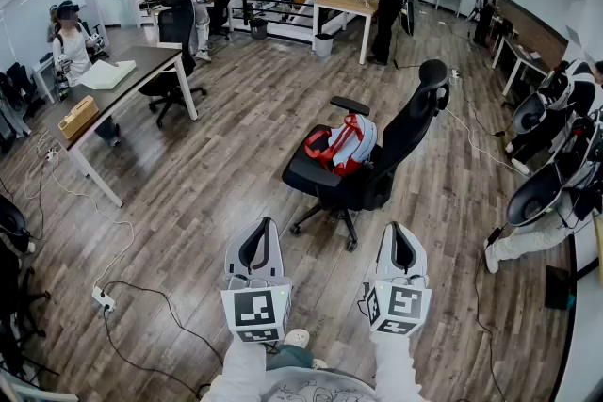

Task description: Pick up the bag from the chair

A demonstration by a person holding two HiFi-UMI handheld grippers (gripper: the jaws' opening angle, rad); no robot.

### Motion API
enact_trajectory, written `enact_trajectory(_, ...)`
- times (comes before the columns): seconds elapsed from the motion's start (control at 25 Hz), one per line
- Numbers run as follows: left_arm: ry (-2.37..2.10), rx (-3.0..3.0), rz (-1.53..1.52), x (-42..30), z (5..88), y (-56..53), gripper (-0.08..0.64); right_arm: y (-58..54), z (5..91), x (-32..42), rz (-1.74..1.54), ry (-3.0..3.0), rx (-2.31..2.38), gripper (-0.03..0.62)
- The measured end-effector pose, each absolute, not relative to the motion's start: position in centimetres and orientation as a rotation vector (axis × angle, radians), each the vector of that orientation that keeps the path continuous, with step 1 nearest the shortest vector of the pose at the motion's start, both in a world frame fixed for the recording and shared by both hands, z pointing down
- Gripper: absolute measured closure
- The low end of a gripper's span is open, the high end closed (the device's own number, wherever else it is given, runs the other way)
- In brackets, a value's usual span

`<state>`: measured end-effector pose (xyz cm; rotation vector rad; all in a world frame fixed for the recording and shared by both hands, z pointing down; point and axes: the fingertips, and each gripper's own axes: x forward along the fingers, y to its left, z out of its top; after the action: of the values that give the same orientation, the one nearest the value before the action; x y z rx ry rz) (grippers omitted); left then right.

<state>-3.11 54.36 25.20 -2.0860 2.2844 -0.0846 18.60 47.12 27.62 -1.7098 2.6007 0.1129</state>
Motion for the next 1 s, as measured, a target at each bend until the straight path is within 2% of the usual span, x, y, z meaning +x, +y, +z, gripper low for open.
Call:
enact_trajectory(0.4, 2.297, -2.077, -0.072, -4.0, 24.9, 52.5, 0.555, 45.0, 27.7, 17.7, 0.111, 2.612, -1.697, 0.583)
enact_trajectory(1.0, 2.262, -2.124, -0.07, -8.4, 26.1, 44.0, 0.555, 37.5, 28.6, 13.9, 0.108, 2.564, -1.761, 0.583)
